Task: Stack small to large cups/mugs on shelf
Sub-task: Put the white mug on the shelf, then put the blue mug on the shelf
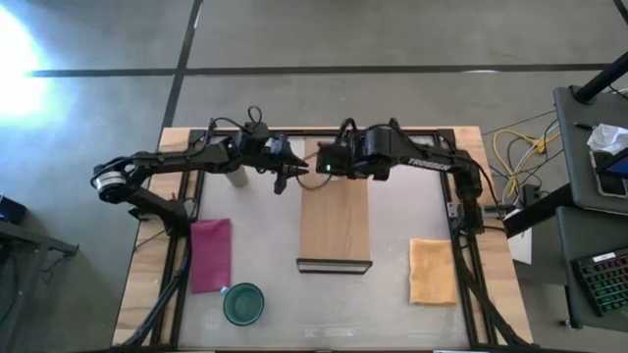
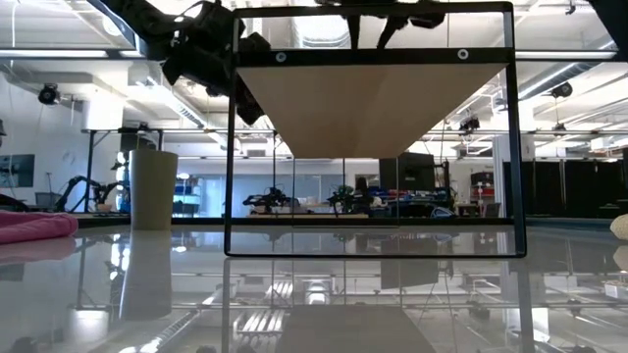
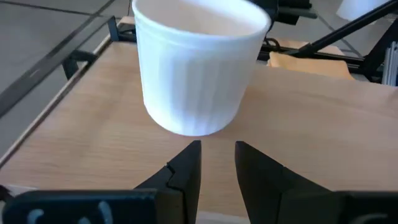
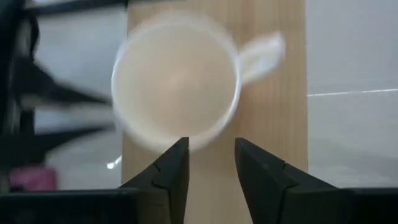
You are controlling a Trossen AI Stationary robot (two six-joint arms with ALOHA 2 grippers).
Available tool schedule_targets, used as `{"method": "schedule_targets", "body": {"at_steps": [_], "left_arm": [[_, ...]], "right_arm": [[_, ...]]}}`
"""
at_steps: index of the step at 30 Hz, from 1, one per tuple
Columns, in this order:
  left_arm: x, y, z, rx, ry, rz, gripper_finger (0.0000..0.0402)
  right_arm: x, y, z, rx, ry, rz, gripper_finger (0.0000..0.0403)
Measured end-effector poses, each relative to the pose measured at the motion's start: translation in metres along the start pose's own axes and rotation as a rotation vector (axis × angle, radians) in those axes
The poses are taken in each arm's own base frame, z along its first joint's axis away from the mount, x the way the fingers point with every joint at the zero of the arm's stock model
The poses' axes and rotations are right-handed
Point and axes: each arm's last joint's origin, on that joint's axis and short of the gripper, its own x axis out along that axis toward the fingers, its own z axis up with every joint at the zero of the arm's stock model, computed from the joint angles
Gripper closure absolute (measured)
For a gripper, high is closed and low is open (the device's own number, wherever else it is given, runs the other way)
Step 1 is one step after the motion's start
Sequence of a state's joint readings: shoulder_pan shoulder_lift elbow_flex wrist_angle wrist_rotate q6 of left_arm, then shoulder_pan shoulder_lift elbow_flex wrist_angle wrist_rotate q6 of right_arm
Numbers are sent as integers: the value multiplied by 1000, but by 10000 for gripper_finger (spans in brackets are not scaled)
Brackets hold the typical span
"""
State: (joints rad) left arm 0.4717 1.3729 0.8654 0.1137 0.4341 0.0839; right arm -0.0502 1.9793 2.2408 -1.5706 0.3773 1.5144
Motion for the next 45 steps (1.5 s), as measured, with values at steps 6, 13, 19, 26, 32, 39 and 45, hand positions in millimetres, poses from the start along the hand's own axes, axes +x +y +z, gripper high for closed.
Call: {"method": "schedule_targets", "body": {"at_steps": [6, 13, 19, 26, 32, 39, 45], "left_arm": [[-5, -2, 7, 16, -33, 3, 317], [-5, -2, 10, 23, -44, 8, 317], [-5, 0, 13, 42, -71, 44, 317], [-6, 1, 18, 60, -110, 69, 317], [-6, 1, 18, 62, -116, 91, 317], [-6, 2, 18, 61, -115, 110, 317], [-11, 4, 11, 20, -29, 120, 317]], "right_arm": [[7, -1, -14, 8, -8, -36, 345], [27, -6, -18, 10, -33, -115, 390], [35, -7, -21, 4, -37, -134, 390], [32, -2, -16, -17, -110, -81, 390], [31, 5, -9, -36, -117, -15, 390], [29, 8, -13, -42, -75, 15, 390], [12, 5, -30, -77, -50, 52, 390]]}}
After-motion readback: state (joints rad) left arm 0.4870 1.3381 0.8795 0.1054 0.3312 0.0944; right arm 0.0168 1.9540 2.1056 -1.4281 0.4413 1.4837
